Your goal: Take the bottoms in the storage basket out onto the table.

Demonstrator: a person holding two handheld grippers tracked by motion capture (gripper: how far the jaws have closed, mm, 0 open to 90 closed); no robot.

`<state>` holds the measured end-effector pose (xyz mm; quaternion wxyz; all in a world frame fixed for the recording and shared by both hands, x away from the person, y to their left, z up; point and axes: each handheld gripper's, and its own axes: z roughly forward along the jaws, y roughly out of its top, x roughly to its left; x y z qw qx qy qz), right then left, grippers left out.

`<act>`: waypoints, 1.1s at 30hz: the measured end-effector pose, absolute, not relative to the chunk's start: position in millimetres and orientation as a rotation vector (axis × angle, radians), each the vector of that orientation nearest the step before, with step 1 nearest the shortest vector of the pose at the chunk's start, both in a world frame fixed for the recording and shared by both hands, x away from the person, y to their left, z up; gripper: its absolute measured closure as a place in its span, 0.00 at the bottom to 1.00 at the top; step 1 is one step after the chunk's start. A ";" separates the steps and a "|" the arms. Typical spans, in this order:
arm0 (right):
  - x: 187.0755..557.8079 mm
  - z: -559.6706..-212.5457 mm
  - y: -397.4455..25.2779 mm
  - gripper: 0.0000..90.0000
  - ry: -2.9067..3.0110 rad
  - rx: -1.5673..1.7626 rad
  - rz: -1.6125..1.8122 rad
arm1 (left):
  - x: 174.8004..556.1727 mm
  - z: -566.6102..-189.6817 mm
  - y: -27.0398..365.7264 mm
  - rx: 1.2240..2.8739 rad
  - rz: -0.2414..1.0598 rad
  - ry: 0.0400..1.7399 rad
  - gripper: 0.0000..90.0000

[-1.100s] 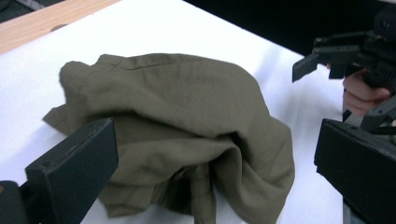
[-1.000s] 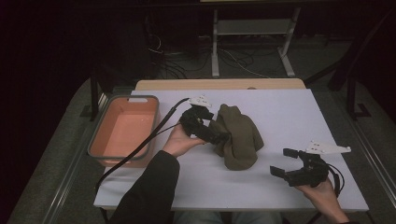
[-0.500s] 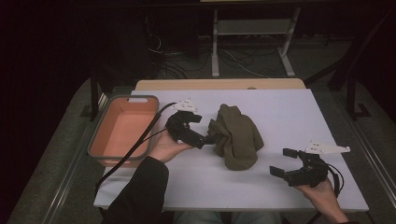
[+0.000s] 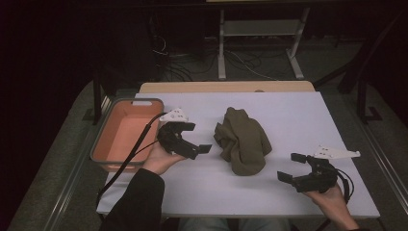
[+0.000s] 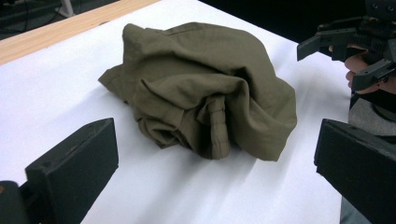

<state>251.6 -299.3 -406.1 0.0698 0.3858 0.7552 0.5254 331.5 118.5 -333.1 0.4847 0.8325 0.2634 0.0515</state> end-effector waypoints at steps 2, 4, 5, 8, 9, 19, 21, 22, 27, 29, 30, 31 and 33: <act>251.7 -406.2 -299.3 0.00 2.274 1.159 1.579 | 329.3 -334.1 122.7 2.025 0.139 0.648 0.00; 251.8 -406.2 -299.2 0.00 2.269 1.162 1.582 | 327.1 -335.0 127.1 2.020 0.138 0.660 0.00; 251.8 -406.1 -299.3 0.00 2.269 1.163 1.582 | 325.9 -335.7 129.2 2.018 0.139 0.667 0.00; 251.8 -406.1 -299.3 0.00 2.269 1.163 1.582 | 321.8 -338.9 135.1 2.017 0.149 0.681 0.00; 251.8 -406.1 -299.3 0.00 2.269 1.162 1.582 | 320.8 -340.5 137.5 2.021 0.149 0.680 0.00; 251.8 -406.2 -298.6 0.00 2.272 1.167 1.581 | 310.2 -356.6 158.3 2.007 0.170 0.745 0.00; 251.9 -406.2 -298.7 0.00 2.271 1.166 1.580 | 307.3 -358.5 160.8 2.004 0.185 0.757 0.00; 252.0 -406.2 -298.7 0.00 2.271 1.166 1.580 | 306.2 -359.5 162.2 2.009 0.191 0.753 0.00; 251.9 -406.2 -298.6 0.00 2.271 1.165 1.579 | 300.5 -366.1 165.6 2.018 0.192 0.761 0.00; 251.7 -406.2 -298.6 0.00 2.272 1.166 1.579 | 298.3 -369.4 168.0 2.009 0.189 0.766 0.00; 251.6 -406.1 -298.7 0.00 2.272 1.167 1.578 | 297.4 -371.6 169.6 2.002 0.188 0.771 0.00; 251.8 -406.2 -298.8 0.00 2.271 1.163 1.579 | 296.4 -373.9 171.4 1.992 0.185 0.780 0.00; 251.8 -406.1 -298.9 0.00 2.270 1.164 1.580 | 293.3 -376.8 173.7 1.979 0.197 0.784 0.00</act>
